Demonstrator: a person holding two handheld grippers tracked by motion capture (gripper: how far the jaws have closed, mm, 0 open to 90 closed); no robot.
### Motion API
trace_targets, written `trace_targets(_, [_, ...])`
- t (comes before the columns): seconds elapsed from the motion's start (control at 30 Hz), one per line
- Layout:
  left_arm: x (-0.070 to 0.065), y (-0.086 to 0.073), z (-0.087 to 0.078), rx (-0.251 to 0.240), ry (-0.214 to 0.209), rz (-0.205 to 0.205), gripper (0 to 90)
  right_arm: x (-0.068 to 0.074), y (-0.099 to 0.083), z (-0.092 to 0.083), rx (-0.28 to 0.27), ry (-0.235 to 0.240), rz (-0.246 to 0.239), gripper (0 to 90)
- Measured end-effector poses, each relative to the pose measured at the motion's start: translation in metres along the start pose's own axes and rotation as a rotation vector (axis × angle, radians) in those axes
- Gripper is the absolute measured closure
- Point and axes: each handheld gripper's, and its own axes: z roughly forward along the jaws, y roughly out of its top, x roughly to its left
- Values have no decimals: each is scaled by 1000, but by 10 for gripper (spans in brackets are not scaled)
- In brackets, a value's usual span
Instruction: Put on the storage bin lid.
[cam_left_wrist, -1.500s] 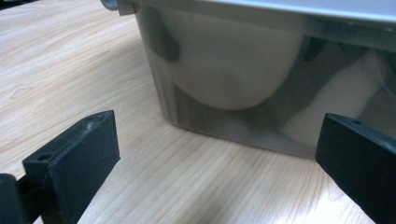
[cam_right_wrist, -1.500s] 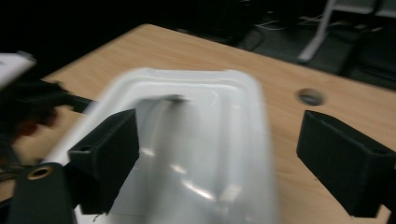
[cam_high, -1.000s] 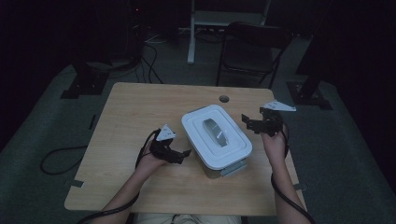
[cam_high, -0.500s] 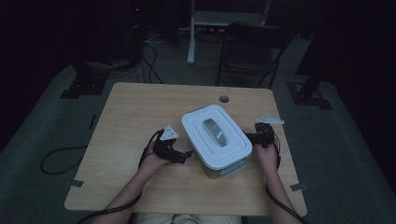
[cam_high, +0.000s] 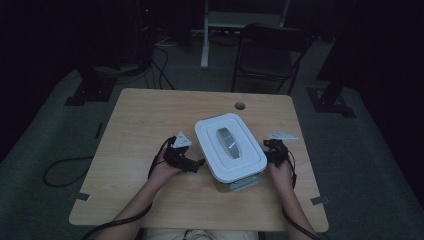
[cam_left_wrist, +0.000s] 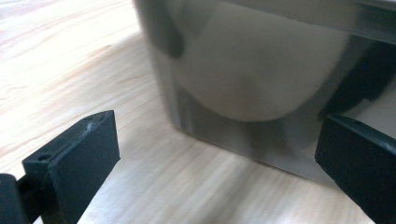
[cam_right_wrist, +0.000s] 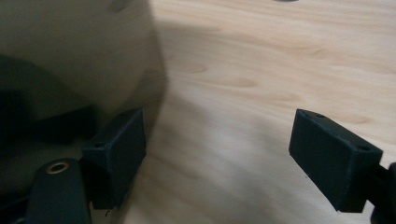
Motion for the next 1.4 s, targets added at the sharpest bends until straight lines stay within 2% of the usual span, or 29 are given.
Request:
trace_targets(0.07, [5,0,-1,4,10,-2,5,3,-2,2,17,42,16,185])
trace_targets(0.2, [14,-1,0,10,17,-9,4,15,-4,0,-12,8,0,186])
trace_targets(0.33, [20,-1,-2,16,26,-14,5,23,-6,0,-21,-3,-5,189])
trace_targets(0.47, [26,-3,-4,15,41,-19,5,30,-8,0,-19,6,-9,189])
trace_targets(0.57, [29,-4,-5,14,43,-20,5,35,-7,0,-21,-3,-28,189])
trace_targets(0.77, [38,-4,-6,18,59,-25,5,41,-2,4,-28,-16,-45,190])
trace_targets(0.97, [46,-2,-5,27,71,-34,5,43,4,11,-21,1,-49,193])
trace_targets(1.1, [51,0,-3,39,87,-22,5,44,6,15,-11,2,-55,205])
trace_targets(1.3, [60,1,1,48,101,-31,5,46,5,18,-14,17,-34,205])
trace_targets(1.4, [63,3,3,53,107,-29,5,47,6,19,-7,25,-40,204])
